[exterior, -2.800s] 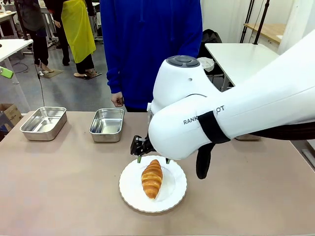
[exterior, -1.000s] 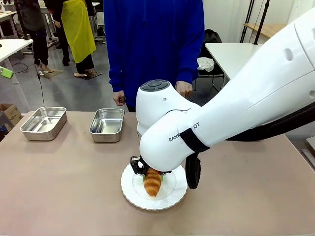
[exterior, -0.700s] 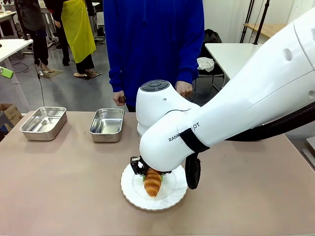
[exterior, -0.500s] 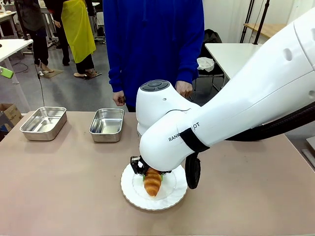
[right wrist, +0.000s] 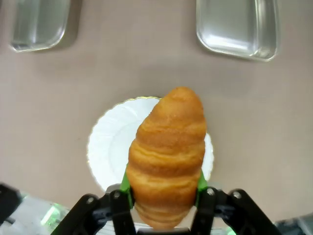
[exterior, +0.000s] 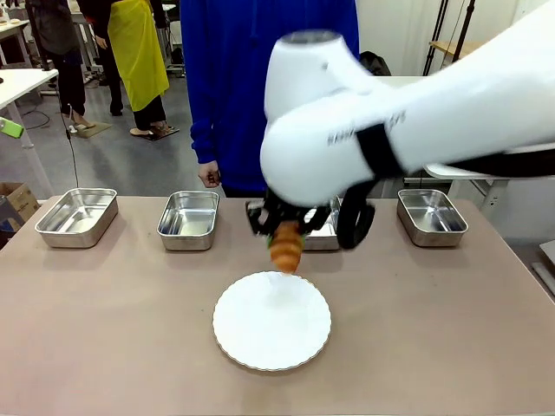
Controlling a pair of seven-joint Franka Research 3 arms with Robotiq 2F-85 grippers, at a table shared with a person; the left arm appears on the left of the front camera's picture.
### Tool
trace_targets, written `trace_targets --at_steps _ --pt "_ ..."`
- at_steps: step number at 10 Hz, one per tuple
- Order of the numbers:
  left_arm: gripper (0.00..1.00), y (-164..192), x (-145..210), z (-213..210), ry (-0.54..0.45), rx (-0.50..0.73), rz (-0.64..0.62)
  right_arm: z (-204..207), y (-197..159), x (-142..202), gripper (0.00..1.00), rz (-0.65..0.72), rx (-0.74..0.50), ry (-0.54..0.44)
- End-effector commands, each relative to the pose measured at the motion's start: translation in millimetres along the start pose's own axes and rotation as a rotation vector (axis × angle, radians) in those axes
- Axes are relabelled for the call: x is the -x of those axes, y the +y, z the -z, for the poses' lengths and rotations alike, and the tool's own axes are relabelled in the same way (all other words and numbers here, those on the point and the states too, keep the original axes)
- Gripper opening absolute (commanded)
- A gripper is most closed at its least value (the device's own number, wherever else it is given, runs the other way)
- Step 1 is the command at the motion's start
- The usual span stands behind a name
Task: Place the bread in the container.
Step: Place the Butter Roll into the Airtight Container indicated by the human.
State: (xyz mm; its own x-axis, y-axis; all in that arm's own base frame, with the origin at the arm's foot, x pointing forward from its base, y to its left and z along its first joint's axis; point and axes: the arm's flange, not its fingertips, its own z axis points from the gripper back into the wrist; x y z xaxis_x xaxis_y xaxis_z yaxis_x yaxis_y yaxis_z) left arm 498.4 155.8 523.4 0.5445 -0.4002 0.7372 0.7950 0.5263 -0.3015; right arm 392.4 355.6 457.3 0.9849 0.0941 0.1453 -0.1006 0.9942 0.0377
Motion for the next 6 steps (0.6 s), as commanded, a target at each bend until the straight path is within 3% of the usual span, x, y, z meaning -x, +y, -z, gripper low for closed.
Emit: trace_targets --at_steps 1,3,6 --pt "1.0 -3 -1 -1 -0.007 0.007 0.003 -29 -28 -33 0.56 -0.059 0.006 -0.011" --pt "1.0 -3 -1 -1 -0.007 0.007 0.003 -33 -56 -79 0.56 -0.094 0.02 -0.026" --pt "1.0 -3 -1 -1 -0.007 0.007 0.003 18 -88 -146 0.56 -0.129 -0.021 0.006"
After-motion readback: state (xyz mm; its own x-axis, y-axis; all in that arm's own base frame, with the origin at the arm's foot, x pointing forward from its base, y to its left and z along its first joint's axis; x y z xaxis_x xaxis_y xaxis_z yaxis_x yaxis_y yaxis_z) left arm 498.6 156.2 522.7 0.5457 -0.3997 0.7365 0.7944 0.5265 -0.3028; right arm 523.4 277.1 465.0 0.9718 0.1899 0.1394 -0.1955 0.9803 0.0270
